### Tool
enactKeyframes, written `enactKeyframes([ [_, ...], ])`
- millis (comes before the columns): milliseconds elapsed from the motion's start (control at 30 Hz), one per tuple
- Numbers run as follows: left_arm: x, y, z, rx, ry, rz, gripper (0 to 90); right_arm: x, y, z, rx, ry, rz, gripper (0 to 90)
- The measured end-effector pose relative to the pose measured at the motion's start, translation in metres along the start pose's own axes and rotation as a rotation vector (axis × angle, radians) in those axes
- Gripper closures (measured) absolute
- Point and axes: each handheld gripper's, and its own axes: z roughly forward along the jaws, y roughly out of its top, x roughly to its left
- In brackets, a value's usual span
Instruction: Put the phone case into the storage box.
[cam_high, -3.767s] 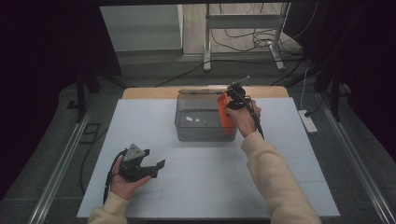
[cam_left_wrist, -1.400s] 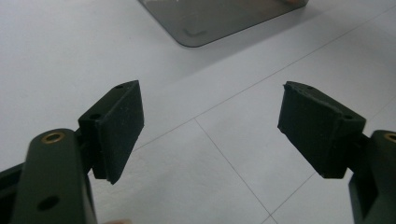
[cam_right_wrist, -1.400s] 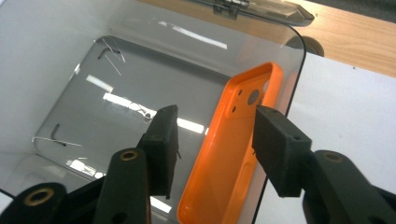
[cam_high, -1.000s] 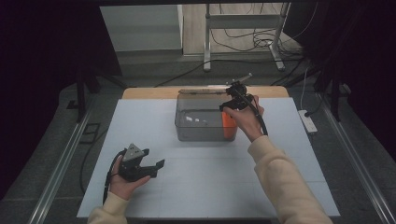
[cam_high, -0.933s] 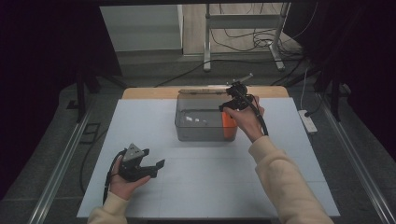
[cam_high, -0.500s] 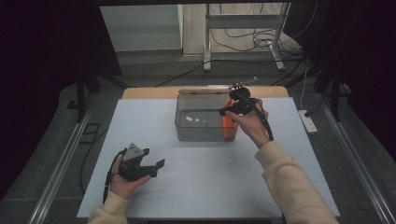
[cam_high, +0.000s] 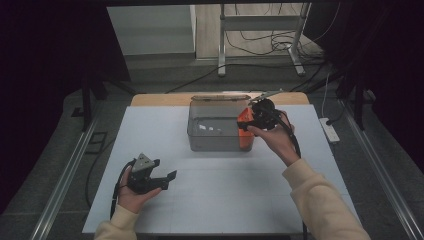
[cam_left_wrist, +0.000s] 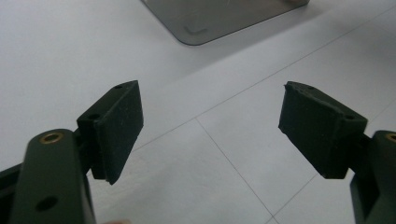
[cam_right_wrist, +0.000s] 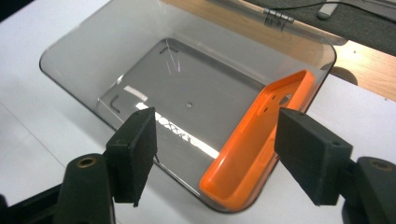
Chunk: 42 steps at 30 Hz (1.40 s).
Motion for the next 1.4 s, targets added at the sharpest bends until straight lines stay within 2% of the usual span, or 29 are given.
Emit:
enactKeyframes([
  [267, -0.001, -0.001, -0.001, 0.003, -0.006, -0.003, 20.8, -0.002, -0.019, -0.009, -0.025, 0.032, -0.029, 26.5],
  [433, -0.001, -0.001, 0.0, 0.001, -0.008, -0.003, 20.7, -0.004, -0.03, -0.018, -0.053, 0.052, -0.027, 25.8],
  [567, -0.001, 0.0, 0.0, -0.004, -0.012, -0.002, 20.4, -0.006, -0.039, -0.023, -0.064, 0.047, -0.041, 25.0],
  [833, -0.002, 0.0, 0.002, -0.001, -0.022, -0.001, 20.3, -0.009, -0.059, -0.033, -0.088, 0.078, -0.03, 25.6],
  [1200, -0.002, 0.0, 0.002, 0.0, -0.02, -0.001, 20.4, -0.006, -0.099, -0.047, -0.149, 0.109, -0.047, 26.3],
  [1400, -0.002, 0.0, 0.002, 0.002, -0.019, 0.002, 20.3, -0.001, -0.127, -0.055, -0.189, 0.128, -0.064, 25.3],
])
